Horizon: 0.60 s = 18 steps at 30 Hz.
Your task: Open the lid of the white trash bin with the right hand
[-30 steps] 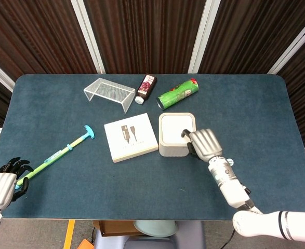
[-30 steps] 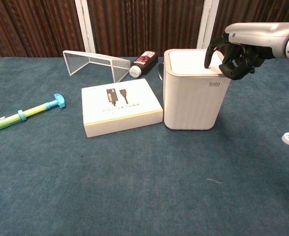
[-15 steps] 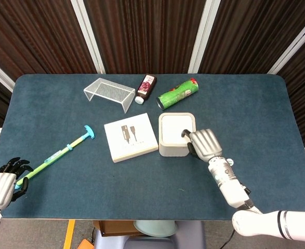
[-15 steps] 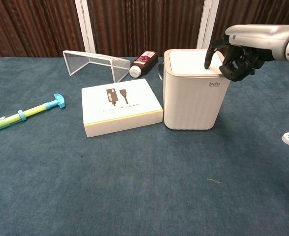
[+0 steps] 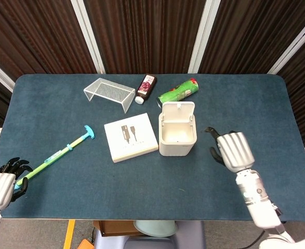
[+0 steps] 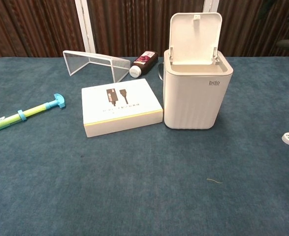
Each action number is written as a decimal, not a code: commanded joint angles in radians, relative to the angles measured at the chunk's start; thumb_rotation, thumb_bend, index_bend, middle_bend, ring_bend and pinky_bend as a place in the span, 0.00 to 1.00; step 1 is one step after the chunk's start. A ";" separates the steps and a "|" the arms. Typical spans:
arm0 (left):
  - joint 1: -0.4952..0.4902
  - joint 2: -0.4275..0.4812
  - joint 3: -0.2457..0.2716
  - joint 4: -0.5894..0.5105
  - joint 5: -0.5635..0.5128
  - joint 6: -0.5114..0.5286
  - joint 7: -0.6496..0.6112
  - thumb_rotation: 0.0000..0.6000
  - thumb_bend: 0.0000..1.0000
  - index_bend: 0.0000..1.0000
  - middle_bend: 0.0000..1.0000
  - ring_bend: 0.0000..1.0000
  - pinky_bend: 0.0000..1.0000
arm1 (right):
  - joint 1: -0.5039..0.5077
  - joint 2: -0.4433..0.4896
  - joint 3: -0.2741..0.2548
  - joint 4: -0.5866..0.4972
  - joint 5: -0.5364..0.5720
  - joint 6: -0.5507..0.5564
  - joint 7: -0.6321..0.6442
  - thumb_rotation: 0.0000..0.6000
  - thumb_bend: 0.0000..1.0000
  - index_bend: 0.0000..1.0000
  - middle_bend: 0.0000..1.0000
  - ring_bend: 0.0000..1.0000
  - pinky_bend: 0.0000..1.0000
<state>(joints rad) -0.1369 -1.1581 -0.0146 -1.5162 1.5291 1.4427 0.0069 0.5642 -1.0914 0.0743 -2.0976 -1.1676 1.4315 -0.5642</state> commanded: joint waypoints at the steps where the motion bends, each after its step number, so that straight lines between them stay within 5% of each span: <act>1: -0.002 -0.002 0.001 0.001 0.000 -0.005 0.004 1.00 0.61 0.41 0.26 0.15 0.32 | -0.116 0.044 -0.075 0.105 -0.154 0.097 0.074 1.00 0.28 0.41 0.89 0.87 0.76; 8: -0.011 -0.010 0.011 0.001 0.003 -0.031 0.025 1.00 0.61 0.41 0.26 0.15 0.32 | -0.207 -0.001 -0.142 0.355 -0.266 0.096 0.215 1.00 0.25 0.46 0.86 0.75 0.70; 12: -0.013 -0.016 0.010 0.006 0.004 -0.031 0.040 1.00 0.61 0.41 0.26 0.15 0.32 | -0.222 -0.060 -0.148 0.489 -0.320 0.086 0.250 1.00 0.25 0.54 0.87 0.83 0.75; 18: -0.012 -0.018 0.011 0.005 0.007 -0.026 0.042 1.00 0.61 0.41 0.26 0.15 0.32 | -0.206 -0.088 -0.134 0.518 -0.270 -0.042 0.250 1.00 0.25 0.58 0.96 0.93 0.86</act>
<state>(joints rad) -0.1487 -1.1756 -0.0038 -1.5106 1.5357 1.4164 0.0483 0.3541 -1.1638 -0.0651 -1.5818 -1.4606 1.4473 -0.3157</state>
